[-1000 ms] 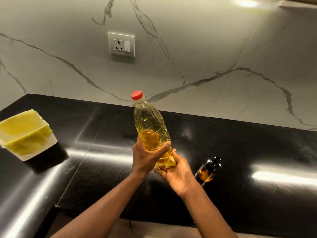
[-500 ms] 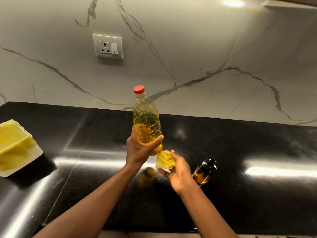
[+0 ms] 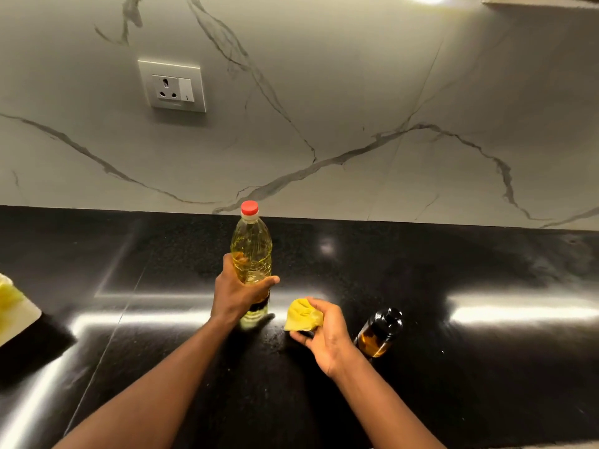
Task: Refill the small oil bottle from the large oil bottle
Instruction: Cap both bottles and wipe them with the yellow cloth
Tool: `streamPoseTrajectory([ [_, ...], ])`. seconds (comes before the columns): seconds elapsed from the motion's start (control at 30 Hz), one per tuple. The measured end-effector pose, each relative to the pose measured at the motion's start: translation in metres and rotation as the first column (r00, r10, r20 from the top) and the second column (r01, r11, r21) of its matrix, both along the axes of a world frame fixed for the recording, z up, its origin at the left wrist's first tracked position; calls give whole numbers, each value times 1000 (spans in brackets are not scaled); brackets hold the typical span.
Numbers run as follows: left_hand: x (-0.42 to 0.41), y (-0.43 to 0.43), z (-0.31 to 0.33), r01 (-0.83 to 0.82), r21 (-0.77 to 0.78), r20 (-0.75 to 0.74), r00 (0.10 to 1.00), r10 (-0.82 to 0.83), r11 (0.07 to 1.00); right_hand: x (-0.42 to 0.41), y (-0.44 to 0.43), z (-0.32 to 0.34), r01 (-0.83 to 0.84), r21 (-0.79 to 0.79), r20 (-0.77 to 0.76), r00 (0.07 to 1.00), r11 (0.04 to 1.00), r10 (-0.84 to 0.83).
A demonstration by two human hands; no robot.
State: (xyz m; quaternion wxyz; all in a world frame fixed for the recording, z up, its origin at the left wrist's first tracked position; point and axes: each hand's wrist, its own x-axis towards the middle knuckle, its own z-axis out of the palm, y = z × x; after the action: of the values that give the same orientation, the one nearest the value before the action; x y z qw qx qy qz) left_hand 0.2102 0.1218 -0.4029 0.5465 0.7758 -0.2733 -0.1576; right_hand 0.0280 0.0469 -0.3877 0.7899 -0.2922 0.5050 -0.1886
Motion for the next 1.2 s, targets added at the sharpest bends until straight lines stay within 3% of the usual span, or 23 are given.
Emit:
streamPoseTrajectory([
  [0.27,-7,8,-13,-5,37,-34,999,6,999,-6,1,-4,8,-11,-1,1000,1000,-8],
  [0.4,-37,22,-17,-181,112,2,983,182,977,-12,1,5,22,-125,33,999,992,-18],
  [0.5,-69,31,-14,-335,34,128,936,328,942,-22,2,14,11,-212,60,998,977,2],
  [0.57,-89,33,-9,-348,-5,124,930,346,937,-31,4,24,2,-274,92,995,962,24],
  [0.83,-165,14,26,-102,-150,118,986,120,983,-96,-1,93,111,-579,203,979,808,11],
  [1.0,-195,-3,41,70,-133,138,989,-52,989,-139,-35,125,196,-694,212,975,693,-64],
  [1.2,-215,-19,44,252,-19,108,962,-249,967,-173,-76,109,171,-714,125,985,679,-117],
])
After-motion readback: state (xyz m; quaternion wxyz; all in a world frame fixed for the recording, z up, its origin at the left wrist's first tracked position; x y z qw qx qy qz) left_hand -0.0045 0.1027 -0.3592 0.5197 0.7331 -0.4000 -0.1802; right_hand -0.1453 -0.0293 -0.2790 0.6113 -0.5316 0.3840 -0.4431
